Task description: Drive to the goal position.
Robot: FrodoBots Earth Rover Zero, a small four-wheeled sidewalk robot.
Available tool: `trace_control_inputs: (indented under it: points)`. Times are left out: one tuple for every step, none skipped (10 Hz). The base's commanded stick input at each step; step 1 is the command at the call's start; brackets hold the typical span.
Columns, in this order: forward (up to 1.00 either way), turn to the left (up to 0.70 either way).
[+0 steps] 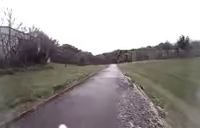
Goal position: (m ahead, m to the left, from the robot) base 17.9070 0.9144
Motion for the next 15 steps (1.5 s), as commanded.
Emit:
trace_control_inputs:
  points:
    - [0.85,0.00]
    - [0.85,0.00]
    - [0.85,0.00]
    - [0.85,0.00]
    - [0.85,0.00]
    - [0.87,-0.04]
    - [0.97,-0.22]
    - [1.00,-0.27]
    - [1.00,-0.27]
    - [1.00,-0.27]
    - [1.00,-0.20]
    - [1.00,-0.03]
    - [1.00,0.00]
    - [1.00,0.00]
    - [1.00,0.00]
